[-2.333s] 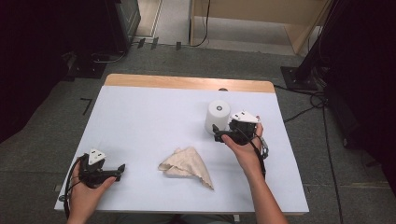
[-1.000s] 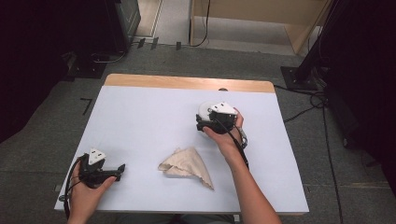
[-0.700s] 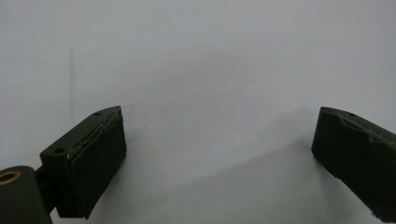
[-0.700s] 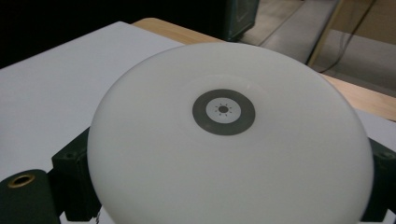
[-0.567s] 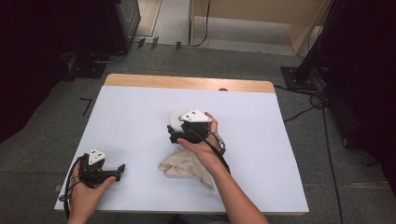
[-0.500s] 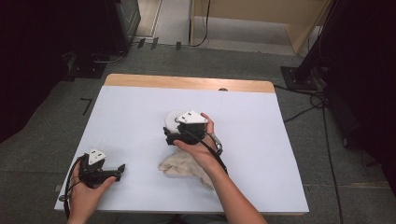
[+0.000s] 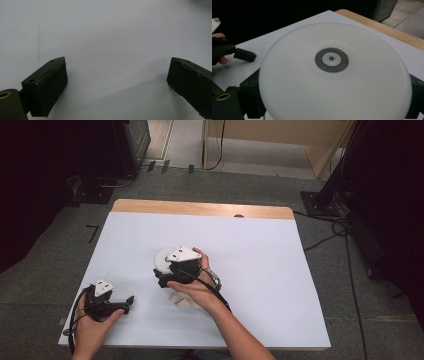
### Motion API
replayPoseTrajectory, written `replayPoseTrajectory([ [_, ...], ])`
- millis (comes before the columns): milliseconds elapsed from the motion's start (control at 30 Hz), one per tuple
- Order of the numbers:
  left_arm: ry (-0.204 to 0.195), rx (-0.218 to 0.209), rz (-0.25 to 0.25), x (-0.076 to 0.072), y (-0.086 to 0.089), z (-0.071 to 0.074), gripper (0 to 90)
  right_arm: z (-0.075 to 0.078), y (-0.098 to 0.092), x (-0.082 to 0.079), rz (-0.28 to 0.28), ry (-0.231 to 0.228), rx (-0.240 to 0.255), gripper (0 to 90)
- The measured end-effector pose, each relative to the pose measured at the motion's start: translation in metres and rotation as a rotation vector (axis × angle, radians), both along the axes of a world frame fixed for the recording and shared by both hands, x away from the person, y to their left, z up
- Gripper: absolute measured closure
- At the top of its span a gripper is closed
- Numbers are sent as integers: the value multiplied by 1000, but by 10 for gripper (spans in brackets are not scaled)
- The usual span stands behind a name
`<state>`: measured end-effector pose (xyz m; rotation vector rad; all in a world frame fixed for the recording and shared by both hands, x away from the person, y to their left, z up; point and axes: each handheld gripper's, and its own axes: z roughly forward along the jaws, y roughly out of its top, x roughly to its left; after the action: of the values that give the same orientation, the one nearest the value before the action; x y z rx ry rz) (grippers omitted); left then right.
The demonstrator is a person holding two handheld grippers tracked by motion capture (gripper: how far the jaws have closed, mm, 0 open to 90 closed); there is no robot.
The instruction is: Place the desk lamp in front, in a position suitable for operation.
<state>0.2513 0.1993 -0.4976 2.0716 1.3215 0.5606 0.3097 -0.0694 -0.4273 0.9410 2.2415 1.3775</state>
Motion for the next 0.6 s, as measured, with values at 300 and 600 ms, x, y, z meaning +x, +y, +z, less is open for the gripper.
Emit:
replayPoseTrajectory([
  [300, 0, -1, 0, 0, 0, 0, 29, -12, 12, -3, 64, 3, -85, 85],
  [600, 0, -1, 1, 0, 0, 0, 29, -16, 2, -1, 50, 50, -48, 0],
])
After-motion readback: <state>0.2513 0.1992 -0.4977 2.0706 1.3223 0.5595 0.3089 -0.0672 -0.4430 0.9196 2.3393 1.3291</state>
